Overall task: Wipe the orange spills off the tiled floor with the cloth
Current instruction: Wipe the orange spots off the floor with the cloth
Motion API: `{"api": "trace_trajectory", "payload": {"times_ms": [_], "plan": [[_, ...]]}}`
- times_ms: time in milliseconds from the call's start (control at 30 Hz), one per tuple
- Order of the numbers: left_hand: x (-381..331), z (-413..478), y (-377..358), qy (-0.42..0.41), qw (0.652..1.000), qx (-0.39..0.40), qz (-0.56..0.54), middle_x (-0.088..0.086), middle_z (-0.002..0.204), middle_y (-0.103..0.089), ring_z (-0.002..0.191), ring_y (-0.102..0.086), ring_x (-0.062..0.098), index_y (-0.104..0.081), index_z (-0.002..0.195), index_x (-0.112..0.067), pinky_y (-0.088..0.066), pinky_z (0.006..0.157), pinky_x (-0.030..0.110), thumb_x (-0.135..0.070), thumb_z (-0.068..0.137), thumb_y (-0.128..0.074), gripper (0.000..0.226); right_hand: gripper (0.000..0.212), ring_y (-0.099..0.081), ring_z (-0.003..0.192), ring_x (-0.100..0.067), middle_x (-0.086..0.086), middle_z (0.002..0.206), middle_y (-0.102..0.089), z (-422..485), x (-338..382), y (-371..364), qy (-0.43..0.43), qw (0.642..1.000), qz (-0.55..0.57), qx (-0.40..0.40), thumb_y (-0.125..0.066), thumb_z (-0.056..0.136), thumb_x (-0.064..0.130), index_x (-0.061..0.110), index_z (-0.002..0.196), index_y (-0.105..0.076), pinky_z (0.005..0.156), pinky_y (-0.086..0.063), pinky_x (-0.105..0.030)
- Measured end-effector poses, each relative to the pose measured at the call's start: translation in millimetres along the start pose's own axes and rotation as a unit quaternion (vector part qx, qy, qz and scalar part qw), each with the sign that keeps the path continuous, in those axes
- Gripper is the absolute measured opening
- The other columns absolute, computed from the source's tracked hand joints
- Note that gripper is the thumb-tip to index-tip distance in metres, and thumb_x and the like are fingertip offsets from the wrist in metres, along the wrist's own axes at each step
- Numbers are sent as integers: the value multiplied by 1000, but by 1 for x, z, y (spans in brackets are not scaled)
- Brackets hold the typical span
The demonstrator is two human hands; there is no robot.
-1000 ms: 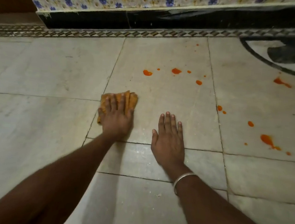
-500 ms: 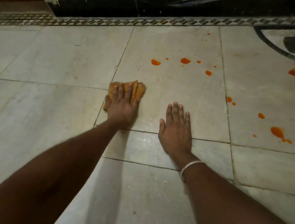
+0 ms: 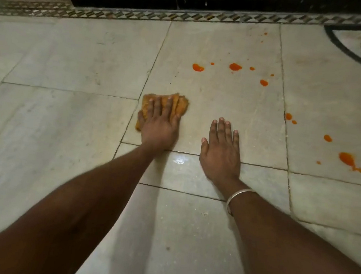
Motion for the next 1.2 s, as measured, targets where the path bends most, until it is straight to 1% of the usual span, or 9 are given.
{"api": "trace_trajectory", "payload": {"times_ms": [133, 400, 667, 800, 967, 1033, 1100, 1133, 1200], "plan": [[4, -61, -2, 100, 994, -32, -1, 10, 175, 6, 161, 8, 31, 4, 167, -28, 3, 126, 62, -57, 109, -16, 68, 73, -8, 158, -28, -14, 169, -13, 0, 3, 1, -2, 1000, -2, 0, -5, 99, 43, 7, 161, -18, 128, -8, -49], [-38, -15, -6, -73, 997, 17, 15, 4, 176, 3, 162, 6, 26, -1, 166, -35, 5, 126, 59, -59, 108, -18, 66, 73, -11, 157, -28, -15, 169, -16, 0, 1, -1, 8, 1000, -11, -2, -7, 99, 44, 6, 161, -19, 127, -10, -49], [87, -48, 23, 150, 988, -11, -21, 13, 175, 6, 161, 7, 34, 1, 167, -25, 6, 126, 61, -56, 109, -16, 68, 74, -15, 157, -30, -17, 168, -20, -2, 2, 2, 2, 1000, -2, -1, -8, 99, 44, 5, 160, -23, 128, -9, -49], [81, -95, 20, 171, 984, -51, 6, 20, 171, -18, 160, -13, 38, -19, 164, -7, -7, 128, 60, -35, 112, -25, 60, 75, -13, 157, -31, -16, 168, -17, -4, 1, 3, 4, 1000, 4, 17, -5, 99, 44, 5, 160, -21, 128, -6, -48], [28, -157, 16, 124, 991, 3, 50, 22, 162, -39, 149, -41, 37, -34, 159, -6, -33, 123, 52, -17, 110, -36, 50, 65, -4, 158, -28, -13, 170, -7, -19, 1, 6, 8, 998, 30, 46, -14, 104, 39, 9, 162, -13, 128, 0, -45], [-15, -170, 23, 83, 996, 0, -23, 15, 141, -62, 125, -63, 29, -52, 143, -13, -52, 106, 46, -20, 109, -40, 37, 60, -2, 158, -26, -11, 171, -5, -25, 1, 9, 3, 996, 58, 64, -24, 109, 35, 11, 163, -15, 127, 1, -43], [-48, -165, 41, 87, 983, 20, -159, 7, 110, -72, 97, -70, 25, -64, 116, -16, -59, 88, 44, -33, 108, -43, 28, 51, -18, 155, -26, -12, 168, -23, -28, -3, 22, -31, 982, 173, 63, -32, 110, 30, 10, 156, -36, 125, -10, -38], [-61, -156, 48, 108, 953, 54, -277, 6, 97, -74, 90, -71, 27, -67, 102, -16, -60, 84, 43, -42, 107, -46, 33, 44, -36, 147, -27, -13, 159, -41, -28, -10, 35, -78, 957, 274, 50, -36, 109, 28, 10, 146, -52, 121, -24, -36], [-84, -139, 66, 155, 829, 124, -523, 10, 89, -78, 89, -75, 31, -73, 91, -14, -62, 85, 44, -51, 103, -54, 43, 34, -60, 119, -28, -12, 129, -67, -23, -27, 58, -206, 857, 471, 36, -43, 107, 34, 16, 116, -70, 106, -45, -37]]}}
Point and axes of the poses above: each hand's wrist, its own z-axis towards the middle knuckle, its own y-axis out of the back of the hand, x = y × z, the point moved 6 cm from there along z, towards the middle knuckle
